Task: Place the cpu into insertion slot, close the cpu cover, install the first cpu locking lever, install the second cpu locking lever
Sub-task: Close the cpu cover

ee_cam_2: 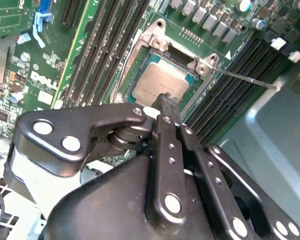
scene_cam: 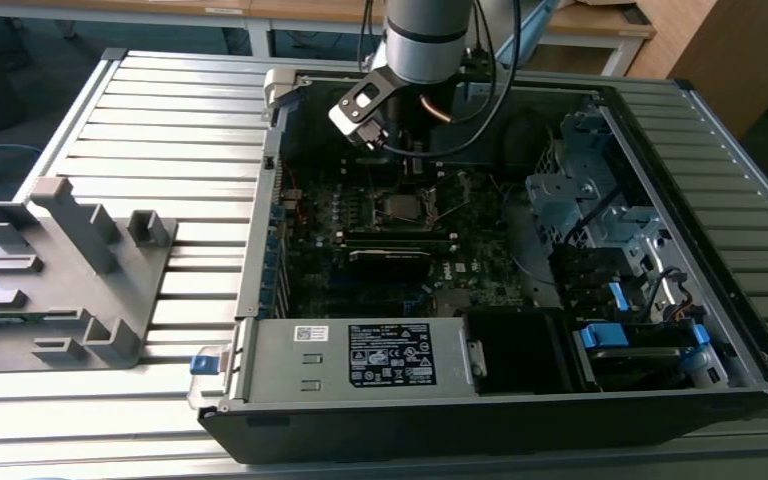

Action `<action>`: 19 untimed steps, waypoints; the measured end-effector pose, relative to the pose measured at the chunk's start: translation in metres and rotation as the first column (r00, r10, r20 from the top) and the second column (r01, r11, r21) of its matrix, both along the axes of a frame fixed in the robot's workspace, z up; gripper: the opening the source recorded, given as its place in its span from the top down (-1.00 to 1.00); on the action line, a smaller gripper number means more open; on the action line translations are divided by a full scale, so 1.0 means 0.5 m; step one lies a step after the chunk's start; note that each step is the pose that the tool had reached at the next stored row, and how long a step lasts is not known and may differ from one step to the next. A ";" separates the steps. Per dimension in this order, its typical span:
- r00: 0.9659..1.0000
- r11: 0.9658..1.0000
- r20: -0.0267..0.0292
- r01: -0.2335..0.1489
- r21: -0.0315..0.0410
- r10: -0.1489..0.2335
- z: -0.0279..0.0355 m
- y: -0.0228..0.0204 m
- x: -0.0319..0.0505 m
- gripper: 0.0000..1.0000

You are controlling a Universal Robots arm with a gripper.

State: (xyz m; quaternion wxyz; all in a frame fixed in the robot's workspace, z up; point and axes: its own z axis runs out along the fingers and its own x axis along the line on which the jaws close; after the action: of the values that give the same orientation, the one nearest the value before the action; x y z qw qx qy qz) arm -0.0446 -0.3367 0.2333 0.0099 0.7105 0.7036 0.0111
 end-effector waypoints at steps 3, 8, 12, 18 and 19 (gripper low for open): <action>1.000 1.000 0.000 0.000 0.000 0.000 0.003 0.0000 0.000 0.79; 1.000 1.000 0.000 0.000 0.000 0.000 0.006 -0.0001 0.000 0.79; 1.000 1.000 0.000 0.000 0.000 0.000 0.008 0.0000 0.000 0.79; 1.000 1.000 0.000 0.000 -0.001 0.000 0.011 -0.0001 0.000 0.79; 1.000 1.000 0.000 0.000 0.000 0.000 0.011 -0.0001 0.000 0.79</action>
State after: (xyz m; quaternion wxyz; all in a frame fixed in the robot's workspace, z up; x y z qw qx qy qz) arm -0.0446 -0.3368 0.2388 0.0099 0.7105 0.7035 0.0110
